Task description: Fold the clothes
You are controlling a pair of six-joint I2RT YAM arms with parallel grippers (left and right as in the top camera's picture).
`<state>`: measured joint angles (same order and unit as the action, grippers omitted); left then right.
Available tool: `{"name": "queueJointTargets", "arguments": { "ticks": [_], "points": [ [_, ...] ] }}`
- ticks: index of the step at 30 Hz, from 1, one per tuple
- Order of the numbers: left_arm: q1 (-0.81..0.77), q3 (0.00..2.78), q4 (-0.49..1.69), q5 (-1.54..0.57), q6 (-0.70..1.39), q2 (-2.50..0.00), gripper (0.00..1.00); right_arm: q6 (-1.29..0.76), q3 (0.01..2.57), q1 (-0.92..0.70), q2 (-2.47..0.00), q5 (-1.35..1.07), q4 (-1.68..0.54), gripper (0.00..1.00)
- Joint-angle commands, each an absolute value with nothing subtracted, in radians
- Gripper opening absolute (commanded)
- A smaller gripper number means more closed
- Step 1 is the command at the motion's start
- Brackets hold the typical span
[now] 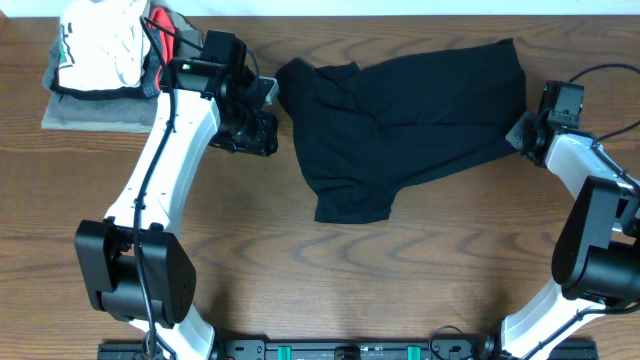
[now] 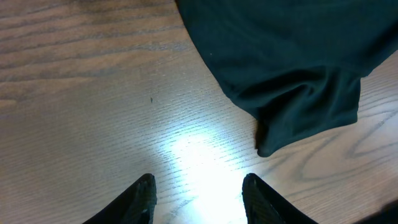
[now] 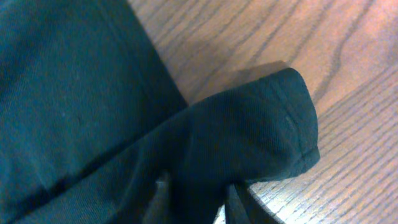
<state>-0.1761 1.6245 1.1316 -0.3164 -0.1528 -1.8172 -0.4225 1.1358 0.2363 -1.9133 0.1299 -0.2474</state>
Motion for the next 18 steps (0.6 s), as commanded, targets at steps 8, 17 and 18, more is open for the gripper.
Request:
{"name": "queueJointTargets", "arguments": {
  "ticks": [8, 17, 18],
  "points": [
    [-0.176, 1.621, 1.128, -0.329, -0.136, -1.801, 0.47, -0.448, 1.122, 0.242, -1.815, 0.113, -0.492, 0.01],
    [-0.176, 1.621, 1.127, -0.329, -0.137, -1.801, 0.47, -0.438, 1.122, 0.301, -1.578, 0.158, -0.878, 0.02],
    [-0.176, 1.621, 1.127, -0.329, -0.137, -1.801, 0.47, -0.429, 1.122, 0.307, -1.575, 0.158, -0.902, 0.02]
  ]
}}
